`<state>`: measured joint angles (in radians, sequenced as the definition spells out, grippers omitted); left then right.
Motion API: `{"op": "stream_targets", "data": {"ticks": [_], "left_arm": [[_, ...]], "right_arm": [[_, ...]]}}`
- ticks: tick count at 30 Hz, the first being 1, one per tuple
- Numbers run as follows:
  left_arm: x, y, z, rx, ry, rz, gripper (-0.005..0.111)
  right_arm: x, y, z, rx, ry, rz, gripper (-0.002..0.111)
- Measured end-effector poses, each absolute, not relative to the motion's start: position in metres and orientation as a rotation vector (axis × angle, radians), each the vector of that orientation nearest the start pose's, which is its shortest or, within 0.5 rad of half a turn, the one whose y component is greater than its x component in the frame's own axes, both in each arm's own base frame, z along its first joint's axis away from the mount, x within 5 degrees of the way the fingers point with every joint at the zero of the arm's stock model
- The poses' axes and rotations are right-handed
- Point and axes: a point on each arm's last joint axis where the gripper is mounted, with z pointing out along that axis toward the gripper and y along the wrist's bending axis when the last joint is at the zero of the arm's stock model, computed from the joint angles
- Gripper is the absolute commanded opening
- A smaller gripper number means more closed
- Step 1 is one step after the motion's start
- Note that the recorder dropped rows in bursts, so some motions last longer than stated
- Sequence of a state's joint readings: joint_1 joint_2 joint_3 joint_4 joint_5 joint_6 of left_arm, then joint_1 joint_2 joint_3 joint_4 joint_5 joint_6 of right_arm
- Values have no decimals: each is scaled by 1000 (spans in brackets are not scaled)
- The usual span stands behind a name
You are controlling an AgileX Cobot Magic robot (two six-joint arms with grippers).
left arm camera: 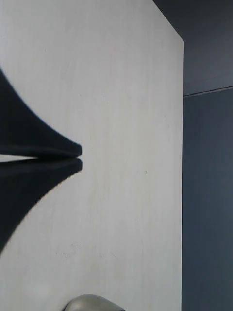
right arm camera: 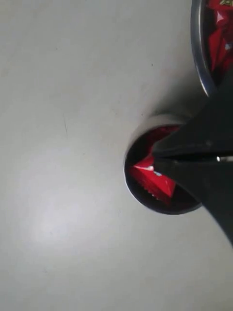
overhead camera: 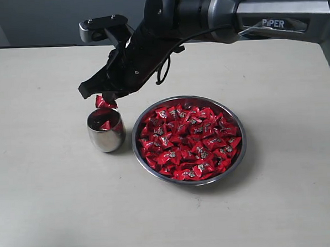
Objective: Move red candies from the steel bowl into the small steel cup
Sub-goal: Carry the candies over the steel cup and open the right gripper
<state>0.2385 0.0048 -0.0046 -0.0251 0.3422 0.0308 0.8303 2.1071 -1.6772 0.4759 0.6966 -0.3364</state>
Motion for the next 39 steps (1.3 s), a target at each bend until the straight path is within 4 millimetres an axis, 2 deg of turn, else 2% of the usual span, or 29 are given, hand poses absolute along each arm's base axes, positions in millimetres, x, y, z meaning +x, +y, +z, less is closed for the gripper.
{"op": "stream_targets", "data": {"ticks": [17,24,26,30,32,39], "left_arm": [[52,12,184,-205,1817,165,0],[52,12,184,-205,1817,165,0],[52,12,184,-205,1817,165,0],[52,12,184,-205,1817,165,0],[52,12,184,-205,1817,165,0],[52,12,184,-205,1817,165,0]], "right_arm": [[290,369,210,-1177,2391,737,-1],[288,374,192,-1206,2414,721,-1],[289,375,187,-1212,2421,709,4],[290,376,185,-1206,2413,705,31],[290,376,185,-1201,2409,704,39],[290,376,185,-1203,2410,705,40]]}}
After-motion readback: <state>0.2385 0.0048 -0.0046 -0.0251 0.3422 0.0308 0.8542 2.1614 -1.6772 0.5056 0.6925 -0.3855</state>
